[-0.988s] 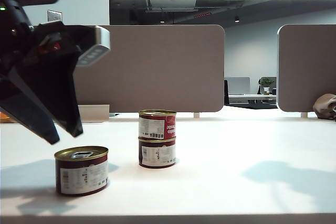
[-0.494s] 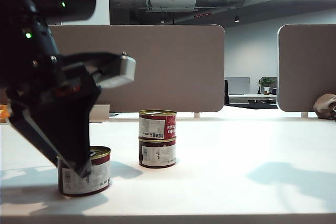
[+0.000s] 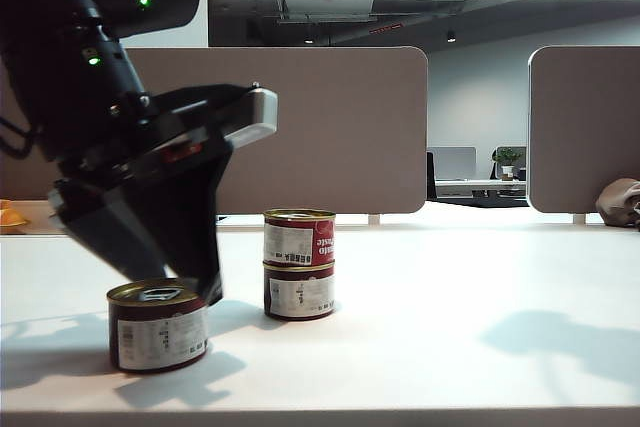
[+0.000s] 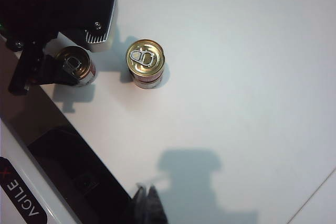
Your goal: Pick up the cans one by one and stack them together.
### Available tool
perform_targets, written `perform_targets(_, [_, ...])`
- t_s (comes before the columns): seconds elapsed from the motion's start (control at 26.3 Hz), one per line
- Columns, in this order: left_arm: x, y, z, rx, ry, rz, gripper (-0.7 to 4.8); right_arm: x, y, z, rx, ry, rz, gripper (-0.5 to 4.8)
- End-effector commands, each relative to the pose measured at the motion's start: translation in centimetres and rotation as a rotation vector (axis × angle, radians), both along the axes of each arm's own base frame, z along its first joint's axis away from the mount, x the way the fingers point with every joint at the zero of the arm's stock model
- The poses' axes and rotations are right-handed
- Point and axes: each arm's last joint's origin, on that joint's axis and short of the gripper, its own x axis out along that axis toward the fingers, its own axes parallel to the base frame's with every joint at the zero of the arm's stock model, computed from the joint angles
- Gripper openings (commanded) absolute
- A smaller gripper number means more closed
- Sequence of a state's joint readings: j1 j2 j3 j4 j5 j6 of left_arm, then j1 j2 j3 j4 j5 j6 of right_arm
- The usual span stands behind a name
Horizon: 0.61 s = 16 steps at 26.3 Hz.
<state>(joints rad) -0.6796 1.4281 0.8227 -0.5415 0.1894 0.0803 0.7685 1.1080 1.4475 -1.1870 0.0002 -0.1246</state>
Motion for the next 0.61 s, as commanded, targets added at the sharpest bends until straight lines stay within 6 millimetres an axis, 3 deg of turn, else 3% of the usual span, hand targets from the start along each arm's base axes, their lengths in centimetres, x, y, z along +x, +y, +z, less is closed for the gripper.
perform_targets(0.04, [-0.2, 0.3, 0.0, 0.060, -0.011, -0.009, 3.50, 0.0, 0.0, 0.2, 0.013, -0.009, -0.001, -0.01])
perform_targets(0.3, [-0.2, 0.4, -0.1, 0.085, -0.003, -0.017, 3.49, -0.1, 0.0, 0.2, 0.022, 0.000, -0.013, -0.01])
perform_targets(0.61, [0.2, 0.1, -1.7, 0.139, 0.039, -0.014, 3.40, -0.1, 0.0, 0.2, 0.022, 0.001, -0.013, -0.01])
